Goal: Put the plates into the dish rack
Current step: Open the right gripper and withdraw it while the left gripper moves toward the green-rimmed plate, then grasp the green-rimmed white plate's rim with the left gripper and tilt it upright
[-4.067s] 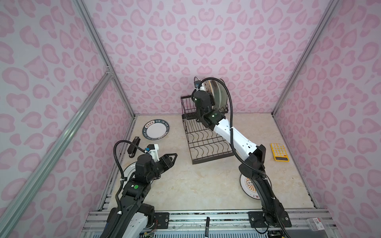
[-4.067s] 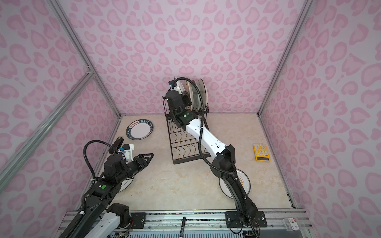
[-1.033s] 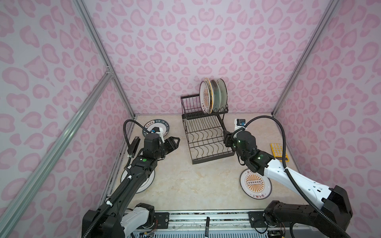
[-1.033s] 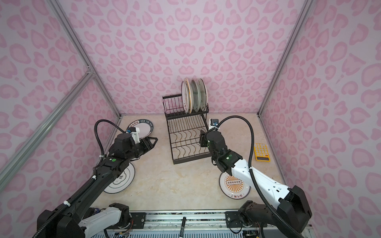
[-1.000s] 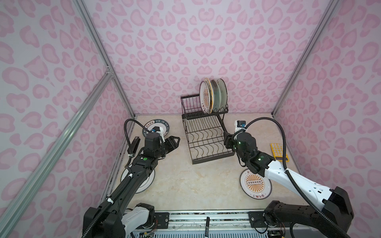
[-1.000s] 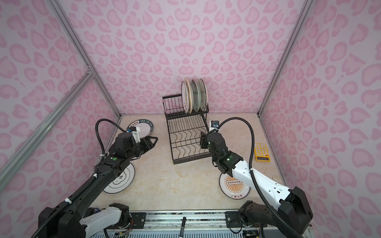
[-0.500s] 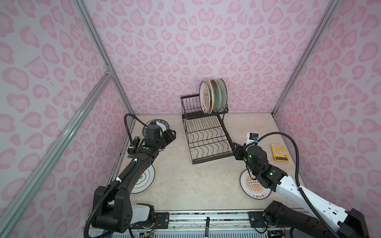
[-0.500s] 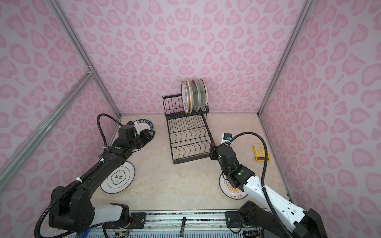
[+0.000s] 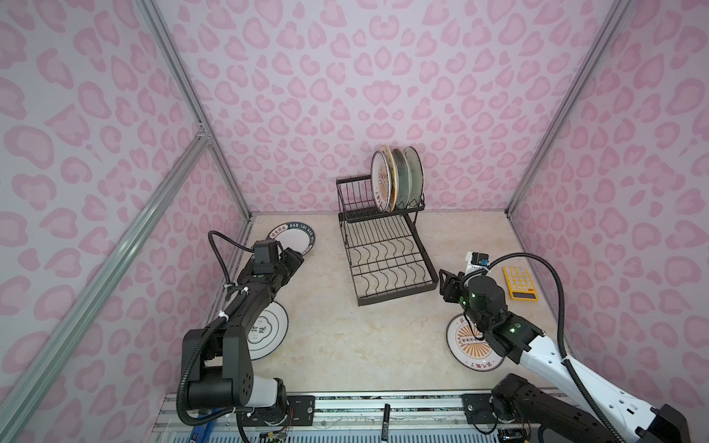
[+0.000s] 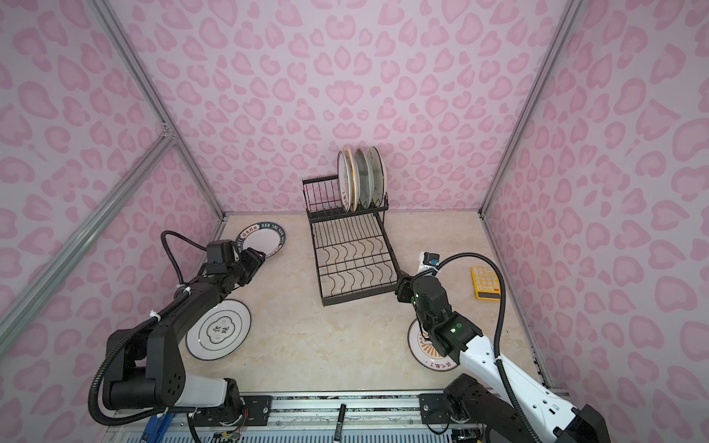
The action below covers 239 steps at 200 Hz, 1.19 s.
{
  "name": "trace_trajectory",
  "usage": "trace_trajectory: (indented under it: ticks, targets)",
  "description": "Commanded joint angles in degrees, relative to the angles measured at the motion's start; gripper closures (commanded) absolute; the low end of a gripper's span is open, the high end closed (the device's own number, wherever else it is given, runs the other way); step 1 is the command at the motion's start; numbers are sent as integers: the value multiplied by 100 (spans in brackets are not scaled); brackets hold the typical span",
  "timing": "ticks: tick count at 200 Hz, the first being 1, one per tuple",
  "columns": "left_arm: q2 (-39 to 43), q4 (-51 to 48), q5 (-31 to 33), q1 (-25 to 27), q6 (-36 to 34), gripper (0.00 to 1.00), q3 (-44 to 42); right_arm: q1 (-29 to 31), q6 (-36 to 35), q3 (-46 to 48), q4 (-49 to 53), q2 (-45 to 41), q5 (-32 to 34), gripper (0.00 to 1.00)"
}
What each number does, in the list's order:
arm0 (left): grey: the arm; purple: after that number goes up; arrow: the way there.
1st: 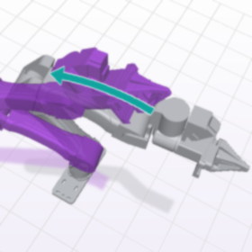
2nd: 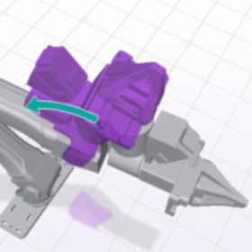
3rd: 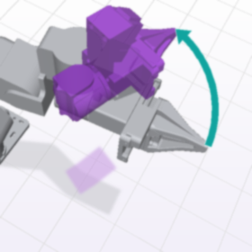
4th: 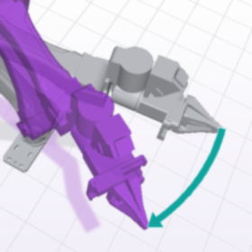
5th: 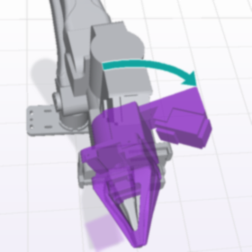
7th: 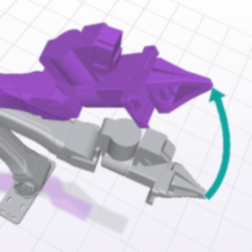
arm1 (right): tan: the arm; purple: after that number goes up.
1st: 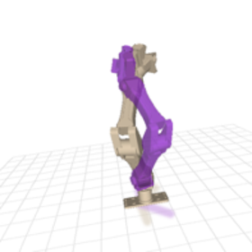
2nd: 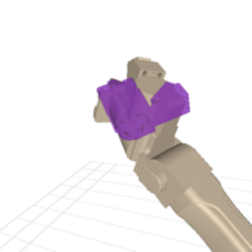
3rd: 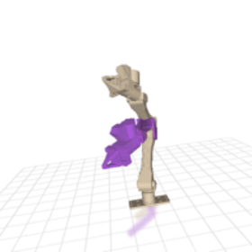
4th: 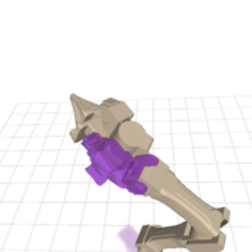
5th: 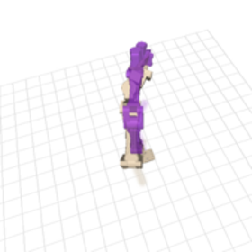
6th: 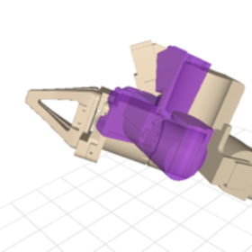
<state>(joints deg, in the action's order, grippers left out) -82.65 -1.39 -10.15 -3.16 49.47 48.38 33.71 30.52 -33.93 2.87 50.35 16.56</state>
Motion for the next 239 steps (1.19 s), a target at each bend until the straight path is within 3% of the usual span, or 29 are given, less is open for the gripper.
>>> trace_trajectory:
  ticks: [1,63,165,239]
  targets:
    - [-171,260,52,-173,0,37,-84,-5,73,73,-16,-24,4,38]
    - [-1039,872,-270,-574,275,38,-71,-5,38,1,74,-51,1,38]
    - [-2263,1889,-365,-695,1106,39,204,-32,-16,56,154,-215,83,38]
    - [-2720,1826,-304,-713,1267,41,552,-159,-24,158,238,-454,78,38]
